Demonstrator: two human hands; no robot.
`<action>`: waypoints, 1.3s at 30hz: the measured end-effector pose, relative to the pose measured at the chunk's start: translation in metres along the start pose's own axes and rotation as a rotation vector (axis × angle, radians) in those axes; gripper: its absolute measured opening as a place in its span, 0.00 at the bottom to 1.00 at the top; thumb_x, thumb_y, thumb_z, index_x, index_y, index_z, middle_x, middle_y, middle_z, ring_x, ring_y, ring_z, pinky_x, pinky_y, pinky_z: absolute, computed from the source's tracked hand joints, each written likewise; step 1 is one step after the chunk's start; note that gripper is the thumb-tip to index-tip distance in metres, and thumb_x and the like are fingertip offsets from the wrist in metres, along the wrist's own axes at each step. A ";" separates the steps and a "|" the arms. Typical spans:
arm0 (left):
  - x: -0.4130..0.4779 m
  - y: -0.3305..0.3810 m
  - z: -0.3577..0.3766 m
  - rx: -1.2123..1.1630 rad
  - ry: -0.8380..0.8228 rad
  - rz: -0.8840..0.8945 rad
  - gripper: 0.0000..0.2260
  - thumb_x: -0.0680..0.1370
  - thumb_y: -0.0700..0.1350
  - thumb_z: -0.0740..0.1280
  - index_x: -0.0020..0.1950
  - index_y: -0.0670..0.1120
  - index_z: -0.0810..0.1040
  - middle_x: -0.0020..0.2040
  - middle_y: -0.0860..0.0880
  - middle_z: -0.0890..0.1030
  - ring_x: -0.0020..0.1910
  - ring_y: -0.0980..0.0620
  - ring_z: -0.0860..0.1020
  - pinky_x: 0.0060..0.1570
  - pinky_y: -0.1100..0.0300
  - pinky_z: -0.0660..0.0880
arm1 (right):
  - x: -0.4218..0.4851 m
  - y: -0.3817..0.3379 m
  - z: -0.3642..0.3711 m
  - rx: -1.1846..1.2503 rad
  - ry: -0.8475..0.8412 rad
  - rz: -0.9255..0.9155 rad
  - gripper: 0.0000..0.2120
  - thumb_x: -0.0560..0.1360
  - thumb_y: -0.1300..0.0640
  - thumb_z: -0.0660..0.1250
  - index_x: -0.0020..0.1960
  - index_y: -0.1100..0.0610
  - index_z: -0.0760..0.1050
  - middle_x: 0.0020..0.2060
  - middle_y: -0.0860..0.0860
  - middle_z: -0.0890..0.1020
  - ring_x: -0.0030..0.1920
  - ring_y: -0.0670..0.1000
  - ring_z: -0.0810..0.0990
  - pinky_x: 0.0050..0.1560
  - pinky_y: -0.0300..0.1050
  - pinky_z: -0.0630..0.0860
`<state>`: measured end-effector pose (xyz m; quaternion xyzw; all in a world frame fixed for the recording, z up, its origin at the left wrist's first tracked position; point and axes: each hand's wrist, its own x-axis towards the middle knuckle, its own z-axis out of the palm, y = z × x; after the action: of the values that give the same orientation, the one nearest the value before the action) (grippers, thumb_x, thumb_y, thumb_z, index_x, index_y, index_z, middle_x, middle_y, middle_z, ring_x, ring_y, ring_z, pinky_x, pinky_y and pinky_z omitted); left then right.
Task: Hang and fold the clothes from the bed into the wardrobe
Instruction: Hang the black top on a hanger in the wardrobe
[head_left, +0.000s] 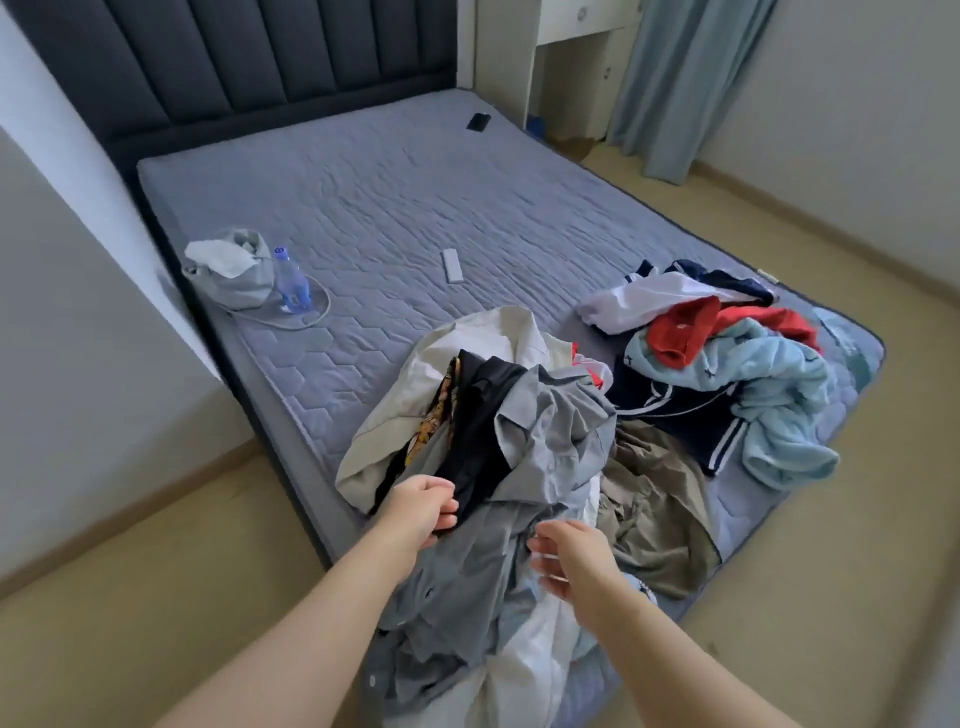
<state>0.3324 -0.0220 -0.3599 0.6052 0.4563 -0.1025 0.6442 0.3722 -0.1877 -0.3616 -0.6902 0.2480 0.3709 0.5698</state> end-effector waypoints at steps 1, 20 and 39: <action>0.008 0.004 0.009 -0.058 0.039 -0.044 0.06 0.80 0.44 0.59 0.48 0.49 0.75 0.42 0.50 0.78 0.38 0.54 0.76 0.40 0.60 0.69 | 0.014 -0.012 -0.009 -0.040 -0.018 0.005 0.08 0.74 0.67 0.58 0.39 0.58 0.69 0.29 0.53 0.72 0.26 0.50 0.66 0.31 0.38 0.60; 0.120 -0.010 0.087 0.345 0.419 -0.108 0.33 0.76 0.47 0.67 0.75 0.46 0.55 0.77 0.49 0.51 0.74 0.48 0.55 0.68 0.50 0.62 | 0.140 -0.066 -0.043 -0.133 -0.184 0.210 0.06 0.78 0.64 0.58 0.44 0.57 0.70 0.29 0.52 0.75 0.26 0.48 0.70 0.28 0.38 0.66; 0.051 0.020 0.053 0.535 0.389 0.329 0.04 0.74 0.42 0.63 0.43 0.48 0.68 0.46 0.51 0.71 0.44 0.53 0.69 0.42 0.60 0.65 | 0.081 -0.079 -0.029 -0.188 -0.263 0.062 0.05 0.78 0.62 0.59 0.44 0.59 0.71 0.30 0.51 0.75 0.26 0.48 0.69 0.28 0.38 0.66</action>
<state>0.3999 -0.0422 -0.3906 0.8257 0.4237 0.0037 0.3725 0.4877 -0.1909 -0.3766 -0.6779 0.1566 0.4972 0.5184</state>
